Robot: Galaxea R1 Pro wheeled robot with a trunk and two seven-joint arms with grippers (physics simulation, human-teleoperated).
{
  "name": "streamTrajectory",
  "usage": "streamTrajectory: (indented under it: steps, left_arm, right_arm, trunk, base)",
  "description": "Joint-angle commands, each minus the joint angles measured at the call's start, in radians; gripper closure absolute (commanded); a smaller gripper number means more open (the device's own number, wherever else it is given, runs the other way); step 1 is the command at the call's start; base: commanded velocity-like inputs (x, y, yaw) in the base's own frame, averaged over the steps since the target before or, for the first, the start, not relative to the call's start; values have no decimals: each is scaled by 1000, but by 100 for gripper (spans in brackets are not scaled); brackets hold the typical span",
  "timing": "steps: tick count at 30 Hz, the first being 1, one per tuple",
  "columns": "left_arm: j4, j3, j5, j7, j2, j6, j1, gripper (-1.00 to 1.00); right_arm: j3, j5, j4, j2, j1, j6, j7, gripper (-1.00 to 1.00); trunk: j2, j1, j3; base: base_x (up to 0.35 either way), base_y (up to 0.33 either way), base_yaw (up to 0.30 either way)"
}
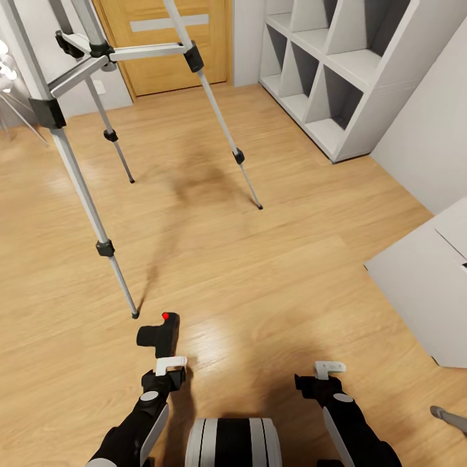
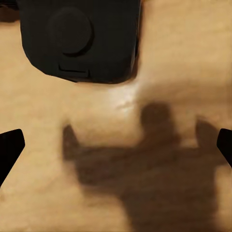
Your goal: Attach the digital camera to the camera tripod in the bedroom.
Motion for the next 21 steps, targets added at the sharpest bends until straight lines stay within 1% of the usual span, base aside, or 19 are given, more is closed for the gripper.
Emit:
streamTrajectory:
  steps: [1,11,21]
  left_arm:
    - [-2,-5,9,8,1,5,0,-100]
    - [-1,-4,11,9,1,5,0,-100]
    - [4,-4,12,9,1,5,0,-100]
  right_arm:
    - [2,-3,-2,0,0,5,-6,-100]
    - [2,-3,-2,0,0,5,-6,-100]
    - [2,-3,-2,-1,0,5,-6,-100]
  trunk:
    - [0,0,-1]
    - [0,0,-1]
    - [0,0,-1]
  base:
    - [7,0,0]
    - [19,0,0]
    - [150,0,0]
